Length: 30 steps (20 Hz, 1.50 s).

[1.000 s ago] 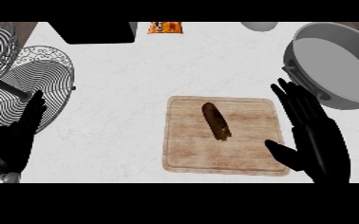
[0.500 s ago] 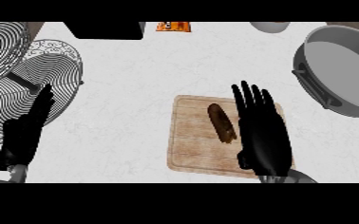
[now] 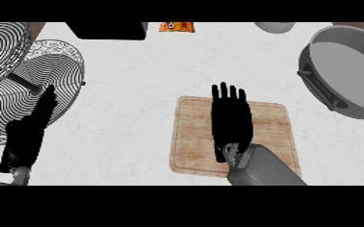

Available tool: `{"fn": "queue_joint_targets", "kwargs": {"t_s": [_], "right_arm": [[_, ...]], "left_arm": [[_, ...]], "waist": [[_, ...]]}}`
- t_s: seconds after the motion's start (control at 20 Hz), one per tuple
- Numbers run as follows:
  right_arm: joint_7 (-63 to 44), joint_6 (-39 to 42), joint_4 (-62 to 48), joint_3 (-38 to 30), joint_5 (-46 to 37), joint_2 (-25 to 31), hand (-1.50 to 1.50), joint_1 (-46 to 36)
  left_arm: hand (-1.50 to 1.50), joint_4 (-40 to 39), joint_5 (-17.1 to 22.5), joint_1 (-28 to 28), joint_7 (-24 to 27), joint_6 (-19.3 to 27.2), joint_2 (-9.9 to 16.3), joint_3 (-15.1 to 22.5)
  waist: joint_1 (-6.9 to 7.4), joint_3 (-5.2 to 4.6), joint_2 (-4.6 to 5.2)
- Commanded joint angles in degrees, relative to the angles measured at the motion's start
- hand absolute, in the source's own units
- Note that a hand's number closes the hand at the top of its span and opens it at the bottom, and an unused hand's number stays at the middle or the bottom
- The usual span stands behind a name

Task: Pick the sweet potato from the cutting board and place it in the pot

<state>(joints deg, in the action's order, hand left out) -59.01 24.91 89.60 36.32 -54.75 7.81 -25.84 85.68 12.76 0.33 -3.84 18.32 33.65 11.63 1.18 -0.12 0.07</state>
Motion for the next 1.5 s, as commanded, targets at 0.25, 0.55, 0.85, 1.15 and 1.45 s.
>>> {"fn": "queue_joint_targets", "kwargs": {"t_s": [0.25, 0.55, 0.85, 1.15, 1.45], "right_arm": [[-9.25, 9.16, -11.62, -4.19, -1.31, -7.63, -1.5, -5.89], [-7.91, 6.94, -20.44, -4.69, -1.84, -7.73, -1.5, -8.89], [-10.23, 5.76, -21.99, -2.84, 0.24, -7.75, -1.5, -7.96], [-7.11, 5.27, -27.45, -5.89, -1.72, -7.76, -1.5, -10.79], [-7.09, -0.34, -29.56, -4.05, -2.94, -7.77, -1.5, -7.54]], "left_arm": [[0.0, -1.88, 0.06, -1.45, 0.08, -1.15, -0.48, -2.88], [0.0, 1.18, -2.01, 0.18, -1.68, -0.29, -2.26, -1.27], [0.0, -1.32, -3.36, -0.26, -0.46, -0.89, -3.59, -2.25], [0.0, -2.54, -2.1, -0.58, 0.25, -4.62, -2.71, -5.53], [0.0, 3.69, -6.07, 2.99, -1.58, -2.55, -3.7, -4.45]], "waist": [[-0.84, 0.06, -0.11], [-0.3, 0.11, -0.06], [-0.72, 0.1, -0.06], [-0.83, 0.09, -0.01], [-0.39, 0.14, -0.11]]}}
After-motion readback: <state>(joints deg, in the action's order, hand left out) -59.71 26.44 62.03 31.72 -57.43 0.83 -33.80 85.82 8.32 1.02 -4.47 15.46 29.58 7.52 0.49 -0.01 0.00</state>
